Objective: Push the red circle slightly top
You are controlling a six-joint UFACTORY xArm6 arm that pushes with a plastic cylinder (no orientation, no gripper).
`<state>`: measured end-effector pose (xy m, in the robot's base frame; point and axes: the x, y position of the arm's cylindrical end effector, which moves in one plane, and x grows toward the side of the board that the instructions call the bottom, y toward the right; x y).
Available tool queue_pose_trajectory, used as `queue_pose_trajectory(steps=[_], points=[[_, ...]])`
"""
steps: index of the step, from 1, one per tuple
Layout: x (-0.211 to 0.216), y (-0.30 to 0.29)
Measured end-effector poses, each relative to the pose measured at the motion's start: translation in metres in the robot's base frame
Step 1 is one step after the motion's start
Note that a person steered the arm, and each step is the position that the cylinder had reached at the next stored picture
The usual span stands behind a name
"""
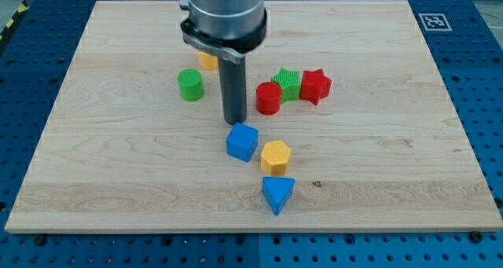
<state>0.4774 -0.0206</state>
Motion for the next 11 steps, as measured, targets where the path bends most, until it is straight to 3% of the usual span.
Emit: queue_pose_trajectory(steps=[2,6,11], points=[[0.006,0.048],[-0.053,0.037],[-0.082,0.035]])
